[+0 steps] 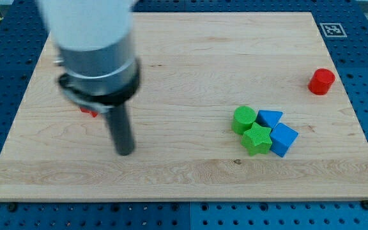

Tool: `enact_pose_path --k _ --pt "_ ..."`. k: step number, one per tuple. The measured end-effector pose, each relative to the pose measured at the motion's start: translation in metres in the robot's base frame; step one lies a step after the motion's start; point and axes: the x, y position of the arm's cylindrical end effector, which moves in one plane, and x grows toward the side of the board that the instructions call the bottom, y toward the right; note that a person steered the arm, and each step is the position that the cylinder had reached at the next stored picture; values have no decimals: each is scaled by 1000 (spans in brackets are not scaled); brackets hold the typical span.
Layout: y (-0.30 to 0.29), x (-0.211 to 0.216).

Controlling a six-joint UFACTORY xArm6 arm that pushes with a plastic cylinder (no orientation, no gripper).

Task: Place the red star at the right side of the yellow hexagon

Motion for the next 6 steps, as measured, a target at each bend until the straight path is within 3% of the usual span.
enact_pose_path --k 1,3,6 --pt "-48 -5" --pt "-49 -50" --pt "-33 -78"
